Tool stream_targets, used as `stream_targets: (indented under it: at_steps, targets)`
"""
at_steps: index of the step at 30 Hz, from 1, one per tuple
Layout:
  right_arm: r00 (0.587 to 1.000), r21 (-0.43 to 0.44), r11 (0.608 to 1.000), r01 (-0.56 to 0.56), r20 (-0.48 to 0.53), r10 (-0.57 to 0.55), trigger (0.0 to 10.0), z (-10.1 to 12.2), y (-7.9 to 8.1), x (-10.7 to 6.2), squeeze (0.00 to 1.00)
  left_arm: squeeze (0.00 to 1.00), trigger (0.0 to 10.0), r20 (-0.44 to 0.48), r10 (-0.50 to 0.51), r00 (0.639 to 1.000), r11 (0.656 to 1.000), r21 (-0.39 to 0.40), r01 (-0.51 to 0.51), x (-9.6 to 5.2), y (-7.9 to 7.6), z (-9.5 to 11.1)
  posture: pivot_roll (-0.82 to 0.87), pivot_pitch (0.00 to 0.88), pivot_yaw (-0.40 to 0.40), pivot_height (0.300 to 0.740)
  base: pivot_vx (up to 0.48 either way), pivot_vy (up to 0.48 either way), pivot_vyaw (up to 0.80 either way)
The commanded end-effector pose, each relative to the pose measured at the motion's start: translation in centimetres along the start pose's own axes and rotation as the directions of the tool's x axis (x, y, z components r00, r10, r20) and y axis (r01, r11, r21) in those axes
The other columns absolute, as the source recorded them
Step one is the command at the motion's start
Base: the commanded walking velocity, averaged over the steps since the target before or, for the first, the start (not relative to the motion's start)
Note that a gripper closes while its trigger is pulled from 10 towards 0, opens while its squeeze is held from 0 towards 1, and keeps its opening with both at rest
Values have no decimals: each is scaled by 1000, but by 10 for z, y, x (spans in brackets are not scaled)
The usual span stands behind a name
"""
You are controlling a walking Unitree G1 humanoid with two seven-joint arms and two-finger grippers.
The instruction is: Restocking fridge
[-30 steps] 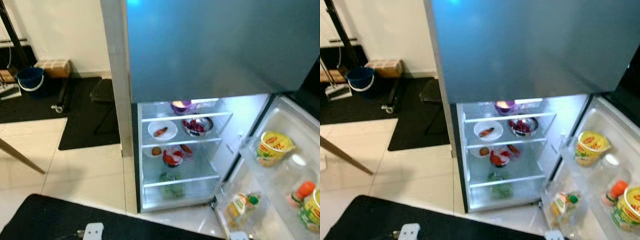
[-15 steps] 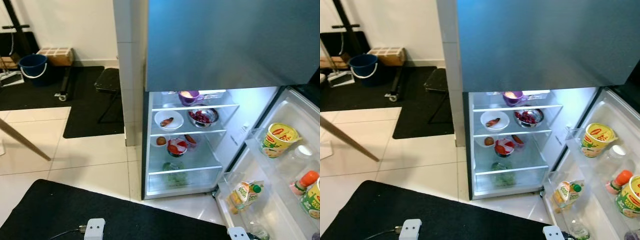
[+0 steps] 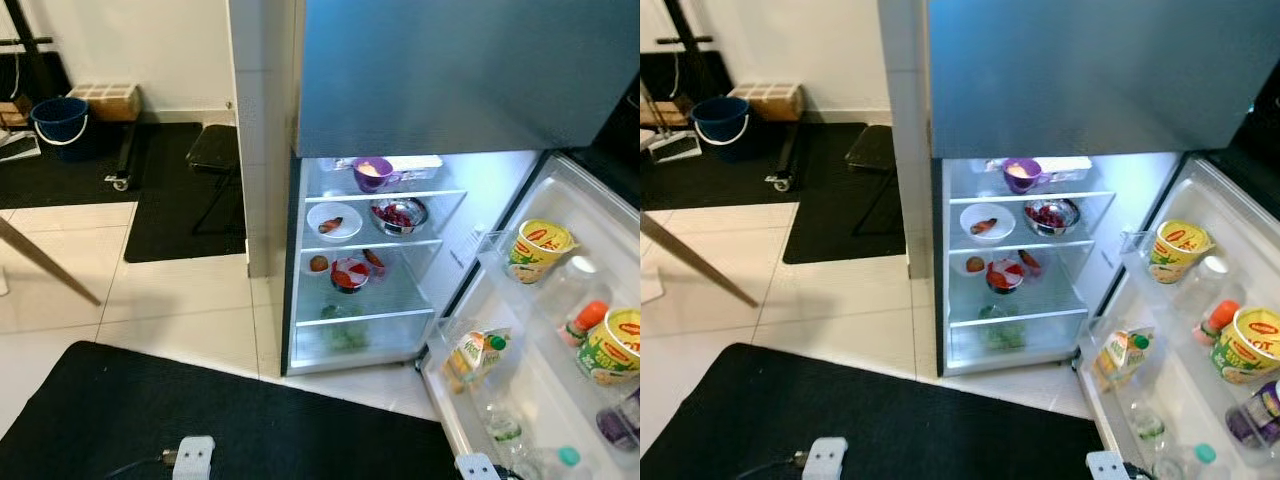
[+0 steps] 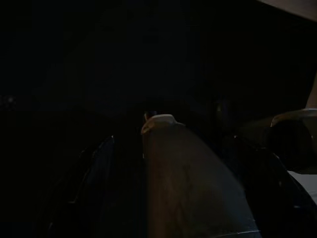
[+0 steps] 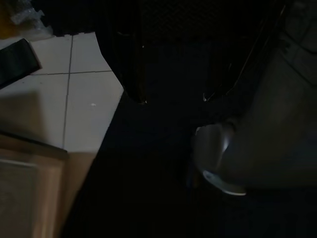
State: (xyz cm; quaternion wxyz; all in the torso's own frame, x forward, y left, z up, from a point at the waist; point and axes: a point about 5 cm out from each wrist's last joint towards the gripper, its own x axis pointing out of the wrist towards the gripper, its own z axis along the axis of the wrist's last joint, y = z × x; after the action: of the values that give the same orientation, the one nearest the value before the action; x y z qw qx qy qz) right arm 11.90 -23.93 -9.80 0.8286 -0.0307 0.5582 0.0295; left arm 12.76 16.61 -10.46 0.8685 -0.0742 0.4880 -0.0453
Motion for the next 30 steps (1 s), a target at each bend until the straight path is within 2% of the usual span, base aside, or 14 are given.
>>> stream_targets:
  at_steps: [1,30]
  targets:
    - [1000,0,1000,7,2,-7,10000,1,-3,-1,0,0,10000,-70,-8,998,1000,-14,7,-3,-3,-19,-14,0,-27,740,-289,0,0]
    - [1000,4,1000,16,-6,-16,10000,-2,-2,-1,0,0,10000,-75,1,997,1000,-5,-2,-4,-2,-19,-15,0,-22,740,-280,0,0]
